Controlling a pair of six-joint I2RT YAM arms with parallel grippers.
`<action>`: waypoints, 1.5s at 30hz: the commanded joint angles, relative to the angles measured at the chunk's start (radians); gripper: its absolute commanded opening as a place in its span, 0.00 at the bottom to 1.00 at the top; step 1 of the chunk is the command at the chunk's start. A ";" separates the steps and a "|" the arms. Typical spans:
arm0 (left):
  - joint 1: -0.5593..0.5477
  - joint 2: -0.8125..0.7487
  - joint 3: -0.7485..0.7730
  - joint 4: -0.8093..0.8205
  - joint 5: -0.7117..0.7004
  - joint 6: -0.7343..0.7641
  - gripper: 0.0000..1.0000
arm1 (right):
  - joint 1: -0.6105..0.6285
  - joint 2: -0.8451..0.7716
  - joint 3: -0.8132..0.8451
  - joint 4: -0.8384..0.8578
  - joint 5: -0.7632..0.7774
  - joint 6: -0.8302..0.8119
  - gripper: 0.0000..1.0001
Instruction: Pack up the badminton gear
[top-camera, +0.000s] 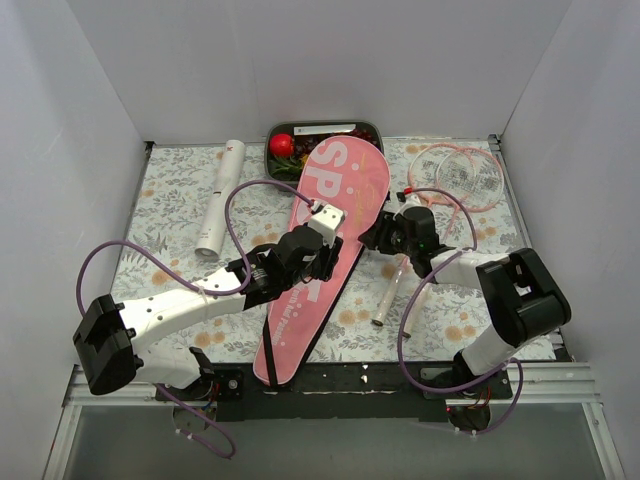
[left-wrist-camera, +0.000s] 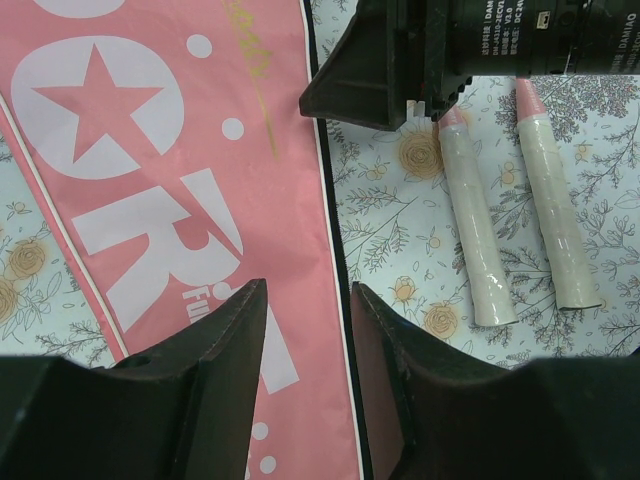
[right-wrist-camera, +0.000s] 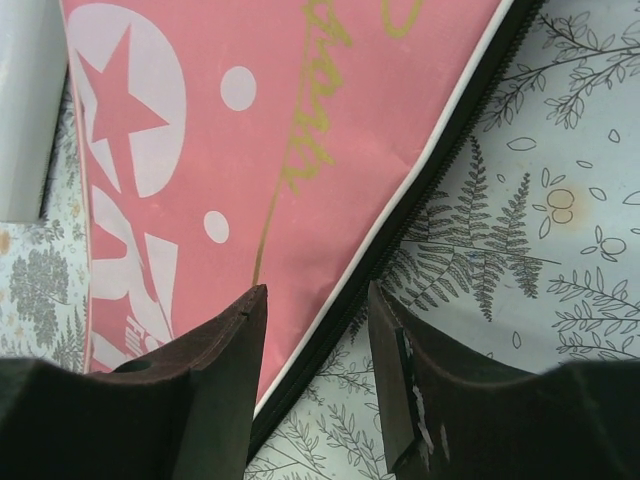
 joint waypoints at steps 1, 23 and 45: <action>-0.003 -0.039 0.005 0.004 -0.007 0.006 0.39 | -0.005 0.036 0.032 0.014 0.030 -0.001 0.53; -0.001 -0.030 0.005 0.007 -0.016 0.012 0.39 | -0.005 0.106 0.101 0.030 -0.003 0.000 0.52; -0.003 -0.032 -0.018 -0.004 -0.010 0.017 0.39 | -0.005 0.009 0.153 -0.004 -0.035 -0.009 0.01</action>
